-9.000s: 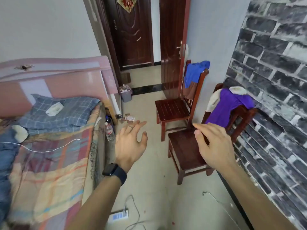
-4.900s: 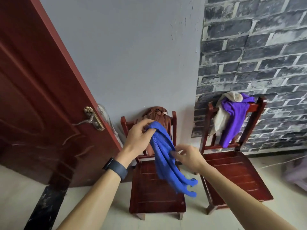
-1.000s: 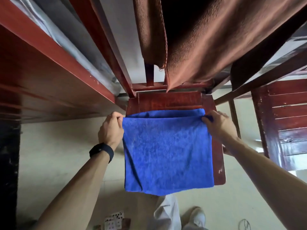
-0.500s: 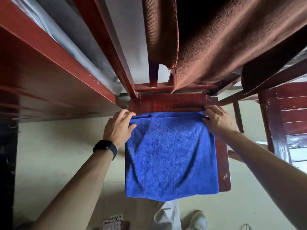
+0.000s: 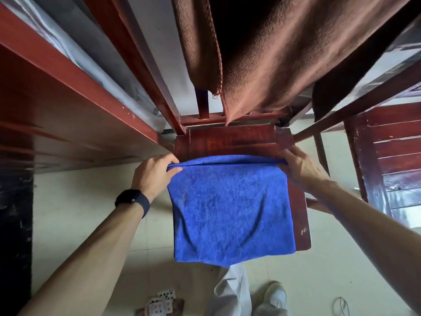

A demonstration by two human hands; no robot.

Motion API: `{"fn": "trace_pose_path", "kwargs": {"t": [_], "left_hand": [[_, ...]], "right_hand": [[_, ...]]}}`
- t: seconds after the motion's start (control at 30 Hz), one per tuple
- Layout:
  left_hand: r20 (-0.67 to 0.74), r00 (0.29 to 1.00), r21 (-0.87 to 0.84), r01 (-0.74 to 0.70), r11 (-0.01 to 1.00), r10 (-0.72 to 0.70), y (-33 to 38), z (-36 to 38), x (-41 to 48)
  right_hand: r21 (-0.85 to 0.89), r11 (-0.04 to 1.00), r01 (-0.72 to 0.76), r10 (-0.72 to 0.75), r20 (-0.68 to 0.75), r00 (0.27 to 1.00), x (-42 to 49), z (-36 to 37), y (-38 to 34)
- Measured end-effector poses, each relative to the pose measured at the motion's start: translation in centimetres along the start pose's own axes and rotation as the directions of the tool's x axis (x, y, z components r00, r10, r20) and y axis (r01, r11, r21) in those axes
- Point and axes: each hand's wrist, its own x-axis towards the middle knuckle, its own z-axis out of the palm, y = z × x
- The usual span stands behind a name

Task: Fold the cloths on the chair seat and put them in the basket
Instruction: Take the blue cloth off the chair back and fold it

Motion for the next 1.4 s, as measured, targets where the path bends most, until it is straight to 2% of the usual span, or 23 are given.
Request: {"fn": "trace_pose_path", "kwargs": {"t": [0.13, 0.27, 0.33, 0.47, 0.73, 0.93, 1.13, 1.23, 1.3, 1.4], "left_hand": [[-0.009, 1.000, -0.036, -0.006, 0.999, 0.006, 0.7, -2.9, -2.6], [-0.040, 0.999, 0.020, -0.034, 0.999, 0.035, 2.5, -6.6, -6.2], [-0.051, 0.995, 0.039, -0.085, 0.996, 0.087, 3.3, -8.4, -7.9], [-0.115, 0.952, 0.113, -0.271, 0.956, 0.284, 4.5, -10.8, -10.9], [-0.185, 0.888, 0.215, -0.382, 0.899, 0.421, 6.2, -13.1, -14.4], [-0.244, 0.857, 0.298, -0.378, 0.876, 0.453, 8.1, -15.6, -14.8], [-0.475, 0.730, 0.315, -0.380, 0.870, 0.491, 10.5, -20.3, -12.7], [-0.519, 0.670, 0.330, -0.417, 0.847, 0.531, 10.7, -20.9, -12.9], [-0.472, 0.658, 0.376, -0.451, 0.809, 0.587, 10.2, -19.8, -13.9], [-0.362, 0.736, 0.402, -0.430, 0.809, 0.572, 8.7, -15.4, -15.5]], "right_hand": [[0.017, 0.993, 0.115, -0.111, -0.143, 0.983, -3.7, -3.8, -0.2], [0.032, 0.987, 0.156, -0.151, -0.135, 0.979, -8.2, -7.6, -1.3], [0.011, 0.983, 0.183, -0.180, -0.141, 0.973, -10.5, -9.3, -1.8], [-0.113, 0.967, 0.230, -0.247, -0.173, 0.953, -14.0, -11.4, -2.0], [-0.169, 0.921, 0.352, -0.387, -0.281, 0.878, -17.4, -13.8, -1.4], [-0.103, 0.945, 0.311, -0.328, -0.309, 0.893, -17.7, -16.2, -2.7], [-0.161, 0.961, 0.227, -0.278, -0.548, 0.789, -15.6, -22.2, -4.8], [-0.165, 0.961, 0.222, -0.277, -0.599, 0.751, -15.7, -23.5, -5.4], [-0.164, 0.951, 0.262, -0.309, -0.554, 0.773, -16.1, -22.7, -5.2], [-0.078, 0.958, 0.276, -0.283, -0.415, 0.865, -16.6, -18.5, -3.7]]}}
